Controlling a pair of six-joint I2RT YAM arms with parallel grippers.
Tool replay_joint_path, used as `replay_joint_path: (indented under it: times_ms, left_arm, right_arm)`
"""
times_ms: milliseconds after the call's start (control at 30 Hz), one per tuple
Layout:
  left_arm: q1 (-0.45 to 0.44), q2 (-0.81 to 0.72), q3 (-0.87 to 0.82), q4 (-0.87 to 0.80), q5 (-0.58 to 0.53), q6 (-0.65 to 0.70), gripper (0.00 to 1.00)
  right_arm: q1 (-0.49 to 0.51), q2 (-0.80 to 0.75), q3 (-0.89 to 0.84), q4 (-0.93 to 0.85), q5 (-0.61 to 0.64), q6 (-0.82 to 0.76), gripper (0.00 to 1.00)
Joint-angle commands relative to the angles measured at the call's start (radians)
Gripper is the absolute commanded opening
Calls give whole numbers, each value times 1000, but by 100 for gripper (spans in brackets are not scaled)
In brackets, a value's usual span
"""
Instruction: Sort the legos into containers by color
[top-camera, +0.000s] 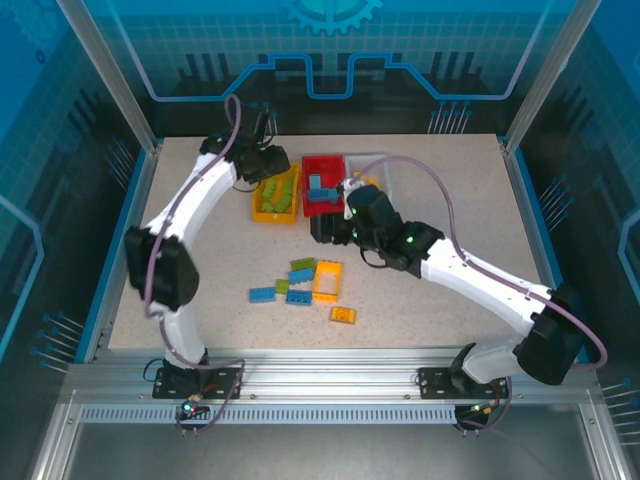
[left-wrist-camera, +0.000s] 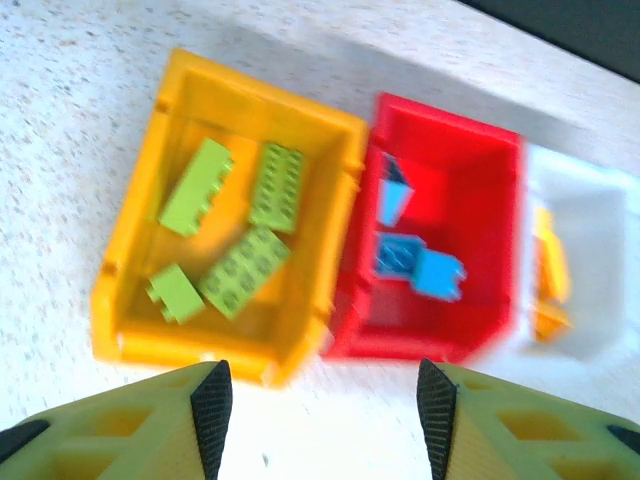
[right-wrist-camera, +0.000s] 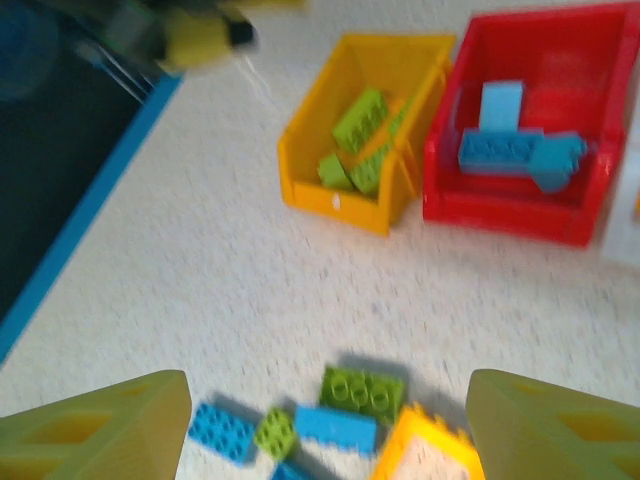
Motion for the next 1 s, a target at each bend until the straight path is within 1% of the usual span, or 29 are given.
replay_joint_path:
  times_ms: [0, 67, 167, 267, 367, 467, 600, 700, 733, 867, 967]
  left_arm:
    - [-81, -204, -204, 103, 60, -40, 55]
    - [-141, -332, -351, 148, 63, -78, 55]
    - [-243, -495, -525, 188, 60, -114, 53]
    - [-339, -644, -682, 212, 56, -152, 53]
    - [-402, -765, -803, 221, 60, -181, 54]
    - [-423, -846, -874, 200, 57, -212, 54]
    - [-431, -901, -911, 183, 47, -231, 54]
    - [-431, -901, -913, 190, 53, -236, 54]
    - [-432, -898, -909, 190, 55, -235, 54]
    - [-434, -886, -895, 196, 51, -228, 53]
    - [-433, -886, -896, 206, 53, -226, 53]
  right_arm:
    - [79, -30, -87, -209, 117, 96, 71]
    - [98, -36, -141, -252, 107, 195, 65]
    - [101, -3, -193, -216, 56, 276, 59]
    - [95, 98, -147, -189, 6, 301, 56]
    - [76, 217, -95, -178, -35, 337, 52]
    - [36, 307, -68, -183, -66, 382, 48]
    - [5, 363, -51, -152, -81, 391, 43]
    - [-6, 405, -25, -175, -62, 393, 35]
    - [-9, 416, -20, -180, -62, 398, 31]
    - [-14, 422, -24, -180, -39, 410, 24]
    - [-17, 426, -4, -202, -16, 409, 17]
